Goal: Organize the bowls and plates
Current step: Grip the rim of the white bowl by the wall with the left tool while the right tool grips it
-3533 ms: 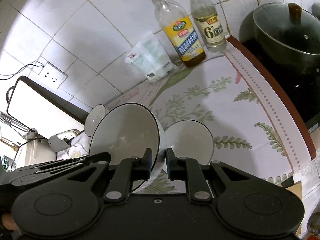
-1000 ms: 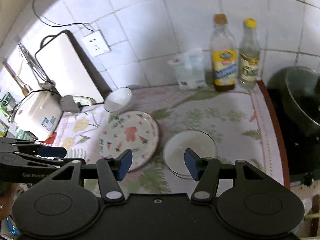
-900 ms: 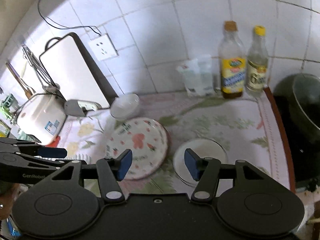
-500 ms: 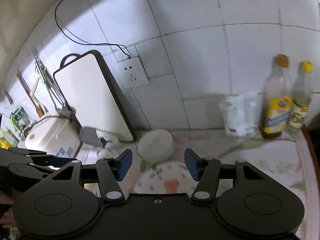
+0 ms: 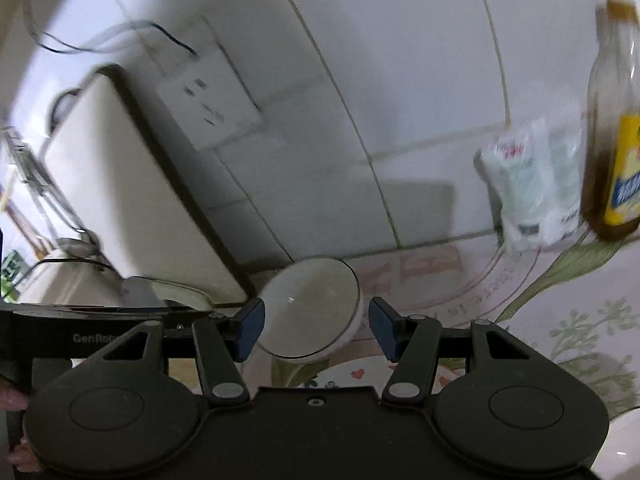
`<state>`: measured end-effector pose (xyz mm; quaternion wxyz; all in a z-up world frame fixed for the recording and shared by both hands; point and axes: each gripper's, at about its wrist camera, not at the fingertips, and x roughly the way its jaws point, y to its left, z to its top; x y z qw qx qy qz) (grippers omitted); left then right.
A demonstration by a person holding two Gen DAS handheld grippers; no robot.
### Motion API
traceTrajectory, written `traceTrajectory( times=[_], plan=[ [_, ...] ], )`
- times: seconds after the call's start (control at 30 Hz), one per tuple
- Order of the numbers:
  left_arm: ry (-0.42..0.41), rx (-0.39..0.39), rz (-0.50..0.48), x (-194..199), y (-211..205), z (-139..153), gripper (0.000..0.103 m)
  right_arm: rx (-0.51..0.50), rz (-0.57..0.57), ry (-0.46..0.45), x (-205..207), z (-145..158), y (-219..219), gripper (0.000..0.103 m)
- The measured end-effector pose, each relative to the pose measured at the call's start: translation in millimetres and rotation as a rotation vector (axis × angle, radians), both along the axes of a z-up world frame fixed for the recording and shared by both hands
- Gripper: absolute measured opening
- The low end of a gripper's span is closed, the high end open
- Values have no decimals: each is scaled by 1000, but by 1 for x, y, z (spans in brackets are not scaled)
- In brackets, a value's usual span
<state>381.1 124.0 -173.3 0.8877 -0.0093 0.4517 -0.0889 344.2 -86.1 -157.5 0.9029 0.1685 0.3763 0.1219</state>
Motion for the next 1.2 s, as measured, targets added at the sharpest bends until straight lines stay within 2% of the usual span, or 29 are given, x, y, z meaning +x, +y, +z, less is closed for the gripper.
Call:
traceTrajectory(
  times=[0.1,0.17,0.3,0.43,0.7,0.8,0.9,1.07,1.2],
  plan=[
    [-2,43,0,19,-3,-27,60,19,-6,86,23,-22,3,55],
    [7,49,3,28,-3,-43,56,25,-18,112,34,-32,4,54],
    [56,2,31,43,3,-59,48,34,-52,149,49,-45,6,54],
    [89,-19,37,48,5,-63,45,42,-66,173,57,-53,9,51],
    [129,-29,12,52,1,-73,14,38,-83,223,70,-67,19,35],
    [108,-8,12,50,-1,-76,13,43,-94,247,74,-72,19,32],
    [104,1,15,49,-4,-75,13,58,-114,300,79,-80,17,21],
    [92,-29,6,47,-4,-67,13,2,-96,300,76,-75,21,20],
    [67,-18,-29,38,-8,-53,13,37,-105,293,66,-66,15,20]
  ],
)
